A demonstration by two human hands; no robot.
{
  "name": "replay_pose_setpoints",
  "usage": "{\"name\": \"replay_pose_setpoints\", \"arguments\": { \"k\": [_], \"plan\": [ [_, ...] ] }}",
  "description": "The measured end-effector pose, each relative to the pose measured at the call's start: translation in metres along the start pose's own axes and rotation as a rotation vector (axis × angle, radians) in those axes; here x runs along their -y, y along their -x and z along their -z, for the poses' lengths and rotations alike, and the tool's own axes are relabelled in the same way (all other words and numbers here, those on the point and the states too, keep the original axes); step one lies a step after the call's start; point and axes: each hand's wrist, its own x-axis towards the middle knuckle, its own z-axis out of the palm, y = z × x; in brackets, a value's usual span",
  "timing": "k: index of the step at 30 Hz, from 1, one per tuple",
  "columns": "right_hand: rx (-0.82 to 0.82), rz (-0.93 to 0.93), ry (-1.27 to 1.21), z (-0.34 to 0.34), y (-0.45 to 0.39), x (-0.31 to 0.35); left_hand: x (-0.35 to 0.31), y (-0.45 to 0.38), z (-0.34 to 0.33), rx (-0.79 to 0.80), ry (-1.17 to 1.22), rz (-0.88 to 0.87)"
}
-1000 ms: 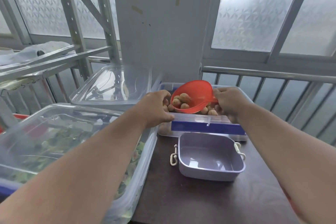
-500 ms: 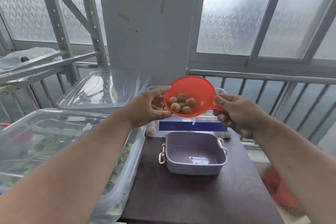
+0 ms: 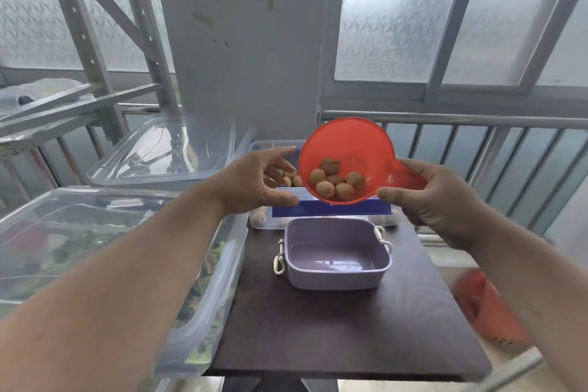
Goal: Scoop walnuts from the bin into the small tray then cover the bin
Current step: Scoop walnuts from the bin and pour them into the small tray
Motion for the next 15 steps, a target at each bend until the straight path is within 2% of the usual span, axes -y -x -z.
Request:
{"name": "replay_pose_setpoints", "arguments": {
  "k": [5,11,15],
  "plan": [
    [-0.107,0.126,0.21,0.006,0.007,0.0,0.001,0.002,0.001,-0.02,-0.104,0.031],
    [-0.111,0.192,0.336,0.005,0.021,0.004,0.005,0.004,0.005,-0.099,-0.252,0.064],
    [-0.109,0.212,0.371,0.006,0.025,0.003,0.01,0.003,0.008,-0.124,-0.259,0.089]
  ]
}}
